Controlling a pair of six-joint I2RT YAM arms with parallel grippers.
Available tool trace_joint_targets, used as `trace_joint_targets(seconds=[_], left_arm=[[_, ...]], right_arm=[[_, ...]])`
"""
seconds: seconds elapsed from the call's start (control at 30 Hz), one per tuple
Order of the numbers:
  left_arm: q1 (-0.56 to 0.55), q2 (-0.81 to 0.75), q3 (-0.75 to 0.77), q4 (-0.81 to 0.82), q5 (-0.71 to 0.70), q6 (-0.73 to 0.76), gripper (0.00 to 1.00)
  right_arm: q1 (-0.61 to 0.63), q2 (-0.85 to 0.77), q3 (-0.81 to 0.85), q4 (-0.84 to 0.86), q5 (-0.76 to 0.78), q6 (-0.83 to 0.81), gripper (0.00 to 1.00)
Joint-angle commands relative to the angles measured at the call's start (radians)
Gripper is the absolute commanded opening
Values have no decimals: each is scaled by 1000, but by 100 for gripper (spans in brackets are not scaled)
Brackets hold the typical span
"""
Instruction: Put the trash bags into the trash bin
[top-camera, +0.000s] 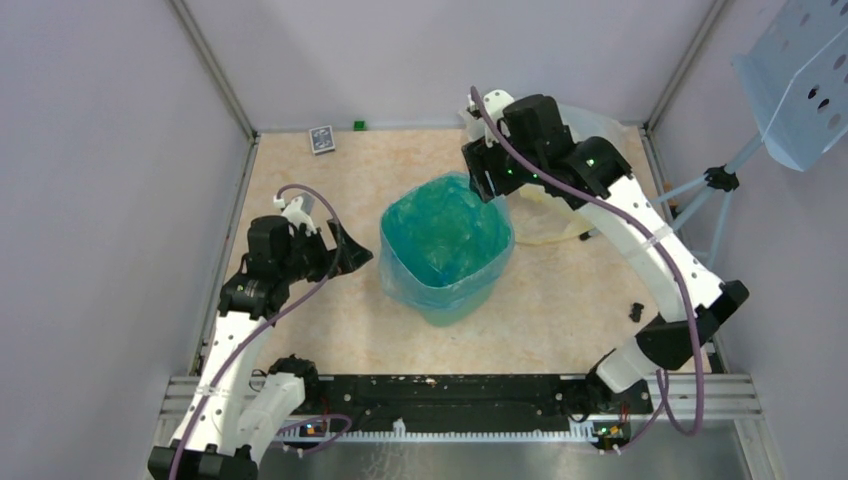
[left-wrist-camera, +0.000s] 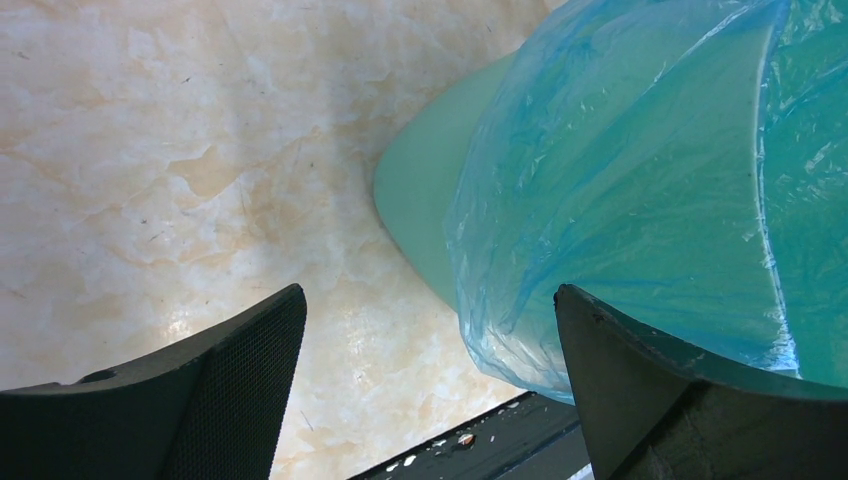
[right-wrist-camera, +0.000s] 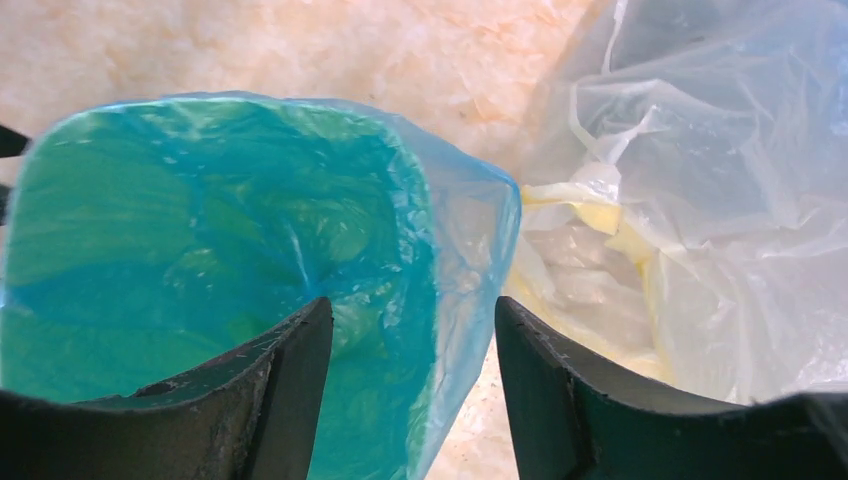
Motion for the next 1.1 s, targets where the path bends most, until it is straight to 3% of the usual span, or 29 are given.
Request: trace_joint_targets(seconds=[0.0,0.23,0.4,0.7,0.73,0.83,0.87,0.97,1.07], left_arm=[[4,-14,45,-12,-25,26,99],[4,-11,57,-2,-49,19,99],[4,10,76,-5,-60,21,99],[4,38,114,14,-101,9,99],[4,42,116,17,-102,8,99],[4,47,101,36,-114,5,99],[4,49,93,48,-115,2,99],[4,52,71,73,-114,-11,99],[4,48,54,100,-116,-9,99]], right_arm=[[-34,86,18,-41,-14,2,58],[-42,272,116,-44,-32,25,39],[-65,389,231,-23,-29,49,0],[-158,611,556,7,39,106,0],[-162,615,559,31,38,106,2],[-166,599,536,75,32,96,49],[-166,590,537,75,36,96,58],[-167,519,494,99,41,82,65],[-167,378,348,190,10,44,70]])
